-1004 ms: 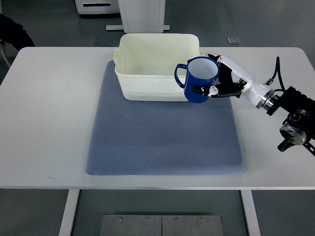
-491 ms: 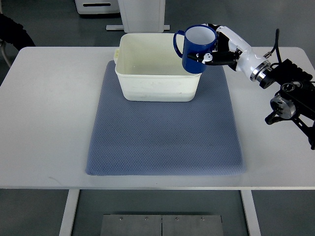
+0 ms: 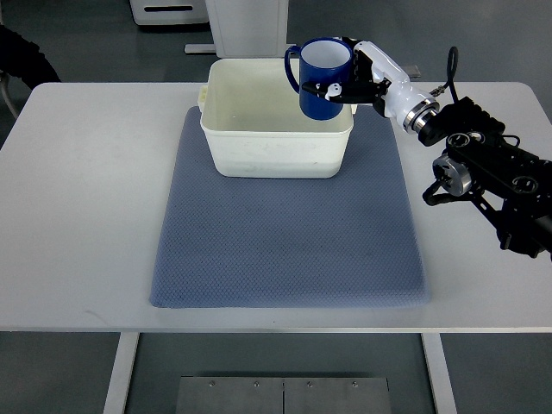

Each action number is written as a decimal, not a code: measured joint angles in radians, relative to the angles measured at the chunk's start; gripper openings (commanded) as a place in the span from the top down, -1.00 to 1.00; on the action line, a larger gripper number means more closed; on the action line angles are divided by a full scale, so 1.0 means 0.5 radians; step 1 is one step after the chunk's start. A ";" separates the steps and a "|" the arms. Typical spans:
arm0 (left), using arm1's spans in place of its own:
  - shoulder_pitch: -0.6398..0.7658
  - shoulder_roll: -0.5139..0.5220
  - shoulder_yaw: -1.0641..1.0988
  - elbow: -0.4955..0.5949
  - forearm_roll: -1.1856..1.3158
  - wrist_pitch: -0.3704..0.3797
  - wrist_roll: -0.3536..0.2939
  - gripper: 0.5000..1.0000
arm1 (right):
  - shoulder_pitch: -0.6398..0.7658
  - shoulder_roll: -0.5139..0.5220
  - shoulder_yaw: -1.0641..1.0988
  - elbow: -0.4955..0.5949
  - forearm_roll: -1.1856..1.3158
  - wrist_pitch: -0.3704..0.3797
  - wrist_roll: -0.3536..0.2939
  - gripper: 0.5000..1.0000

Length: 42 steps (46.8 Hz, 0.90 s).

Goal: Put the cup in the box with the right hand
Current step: 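Lift the blue mug and carry it over the cream box, then lower the mug into the box and open the right hand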

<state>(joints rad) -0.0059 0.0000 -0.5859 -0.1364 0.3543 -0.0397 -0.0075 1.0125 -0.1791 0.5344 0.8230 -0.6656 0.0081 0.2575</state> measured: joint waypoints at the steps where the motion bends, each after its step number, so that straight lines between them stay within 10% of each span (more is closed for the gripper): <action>1: 0.000 0.000 0.000 0.000 0.000 0.000 0.000 -1.00 | 0.006 0.019 0.000 -0.019 0.000 -0.015 0.000 1.00; 37: 0.000 0.000 0.000 0.000 0.000 0.000 0.000 -1.00 | 0.004 0.221 -0.060 -0.180 -0.007 -0.148 -0.023 1.00; 42: 0.000 0.000 0.000 0.000 0.000 0.000 0.000 -1.00 | -0.003 0.221 -0.060 -0.180 -0.007 -0.151 -0.009 0.22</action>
<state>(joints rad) -0.0061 0.0000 -0.5860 -0.1365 0.3543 -0.0399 -0.0076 1.0109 -0.0688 0.5043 0.7331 -0.6689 -0.0673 0.2531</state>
